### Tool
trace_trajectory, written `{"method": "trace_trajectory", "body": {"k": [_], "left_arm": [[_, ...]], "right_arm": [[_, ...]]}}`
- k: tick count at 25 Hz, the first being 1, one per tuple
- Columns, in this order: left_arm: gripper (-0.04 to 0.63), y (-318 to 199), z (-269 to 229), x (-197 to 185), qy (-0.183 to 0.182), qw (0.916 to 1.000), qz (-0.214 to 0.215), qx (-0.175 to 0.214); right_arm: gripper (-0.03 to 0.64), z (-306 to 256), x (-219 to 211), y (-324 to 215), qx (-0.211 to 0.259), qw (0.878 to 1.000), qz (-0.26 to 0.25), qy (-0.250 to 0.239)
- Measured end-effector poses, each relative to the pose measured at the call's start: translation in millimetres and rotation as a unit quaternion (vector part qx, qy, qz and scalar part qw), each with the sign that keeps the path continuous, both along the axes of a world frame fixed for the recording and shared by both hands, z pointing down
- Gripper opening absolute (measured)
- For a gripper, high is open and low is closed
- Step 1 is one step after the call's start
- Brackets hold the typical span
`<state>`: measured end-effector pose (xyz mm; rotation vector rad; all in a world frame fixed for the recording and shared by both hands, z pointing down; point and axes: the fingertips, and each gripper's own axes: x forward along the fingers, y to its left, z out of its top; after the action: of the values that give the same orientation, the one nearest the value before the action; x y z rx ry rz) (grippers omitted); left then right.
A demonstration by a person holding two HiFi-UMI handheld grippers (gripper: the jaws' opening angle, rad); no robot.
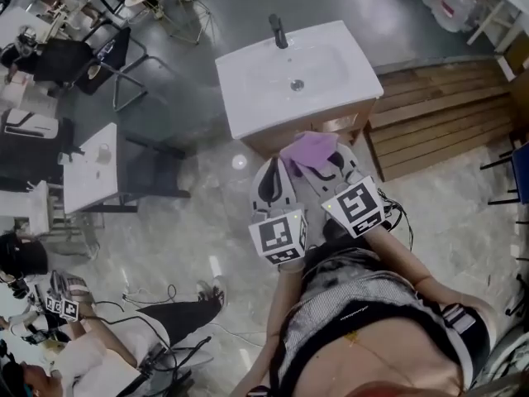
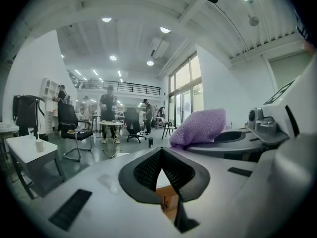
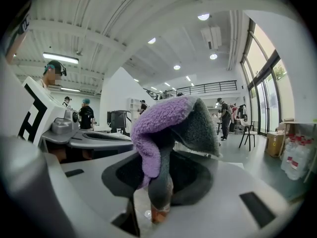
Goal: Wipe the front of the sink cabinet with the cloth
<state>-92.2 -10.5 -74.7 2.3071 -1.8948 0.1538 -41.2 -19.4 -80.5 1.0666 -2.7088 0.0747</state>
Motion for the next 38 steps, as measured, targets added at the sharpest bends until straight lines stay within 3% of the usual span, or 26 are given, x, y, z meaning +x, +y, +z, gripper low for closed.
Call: {"method": "trace_trajectory", "body": {"k": [6,15,28,38], "left_arm": [[0.000,-21,1,3,-0.005,0.9998,-0.020,0.000],[0.000,-47,3,-17,0.004,0.9997,-0.023,0.006],[0.000,-130,5,-94,-0.007,0.9979,0.064,0.012],[0.000,-158,37,-138,0.002,0.9933,0.114,-0.017]], "right_arm": [[0.181,2,1,-25,-0.001,1.000,-0.023,0.004],[0.181,8,-13,-54,-0.005,1.000,-0.019,0.006],[0.181,12,-73,-122,-0.001,0.996,0.085,0.007],[0.181,36,-112,-145,-0.017,0.989,0.142,0.023]]}}
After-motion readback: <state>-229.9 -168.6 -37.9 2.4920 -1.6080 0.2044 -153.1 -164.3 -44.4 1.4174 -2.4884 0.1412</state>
